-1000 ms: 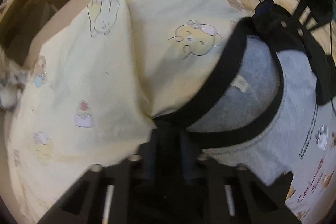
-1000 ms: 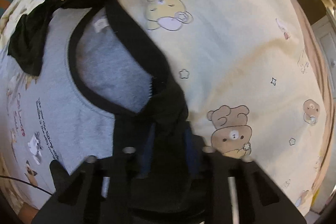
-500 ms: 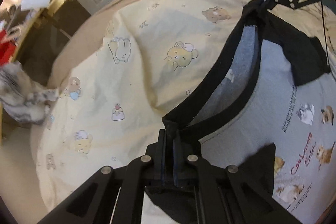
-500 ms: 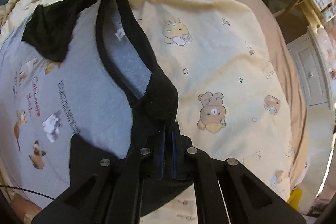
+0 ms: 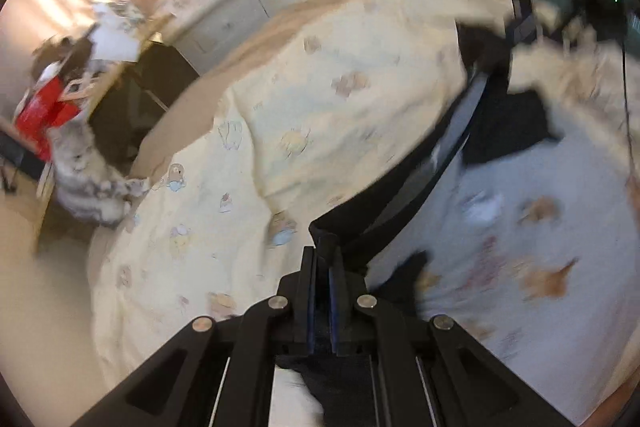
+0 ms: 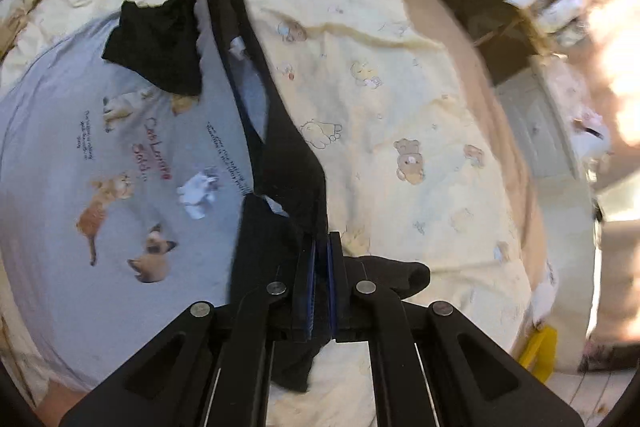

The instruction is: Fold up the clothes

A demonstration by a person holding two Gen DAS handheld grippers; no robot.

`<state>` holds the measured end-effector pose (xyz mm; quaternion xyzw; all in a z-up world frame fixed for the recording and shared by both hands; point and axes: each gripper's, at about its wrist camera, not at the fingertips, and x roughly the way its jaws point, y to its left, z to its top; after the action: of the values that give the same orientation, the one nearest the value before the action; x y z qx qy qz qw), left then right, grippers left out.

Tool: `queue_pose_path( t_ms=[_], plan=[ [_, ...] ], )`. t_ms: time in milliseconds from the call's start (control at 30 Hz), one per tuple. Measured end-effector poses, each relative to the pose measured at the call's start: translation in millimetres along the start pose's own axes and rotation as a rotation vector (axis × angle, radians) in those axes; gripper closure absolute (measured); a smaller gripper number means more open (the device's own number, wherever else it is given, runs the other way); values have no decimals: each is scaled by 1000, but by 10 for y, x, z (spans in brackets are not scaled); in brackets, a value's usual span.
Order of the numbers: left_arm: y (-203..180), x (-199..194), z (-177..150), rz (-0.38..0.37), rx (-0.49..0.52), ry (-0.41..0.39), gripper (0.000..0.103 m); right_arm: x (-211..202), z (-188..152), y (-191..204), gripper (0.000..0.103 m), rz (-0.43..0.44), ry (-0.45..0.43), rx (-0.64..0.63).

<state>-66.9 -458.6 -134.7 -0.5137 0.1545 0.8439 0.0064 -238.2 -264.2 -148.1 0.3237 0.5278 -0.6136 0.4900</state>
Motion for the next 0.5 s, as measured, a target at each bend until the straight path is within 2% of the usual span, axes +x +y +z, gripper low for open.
queue_pose_path(
  t_ms=[100,167,300,400,500],
  plan=[
    [-346,-290,-268,-9,-11,2,98,-330,-240,325,99,16,-28,88],
    [-574,-473,-470,-21,-18,6,98,-454,-360,563,99,29,-26,94],
    [-1046,-678,-913,-66,-21,24,98,-501,-576,1060,99,65,12,76],
    [-1259,-651,-1169,-85,-36,36,98,-482,-689,1308,98,98,36,88],
    [-1265,-667,-1261,-91,-104,-8,98,-287,-816,1243,94,196,58,292]
  ],
)
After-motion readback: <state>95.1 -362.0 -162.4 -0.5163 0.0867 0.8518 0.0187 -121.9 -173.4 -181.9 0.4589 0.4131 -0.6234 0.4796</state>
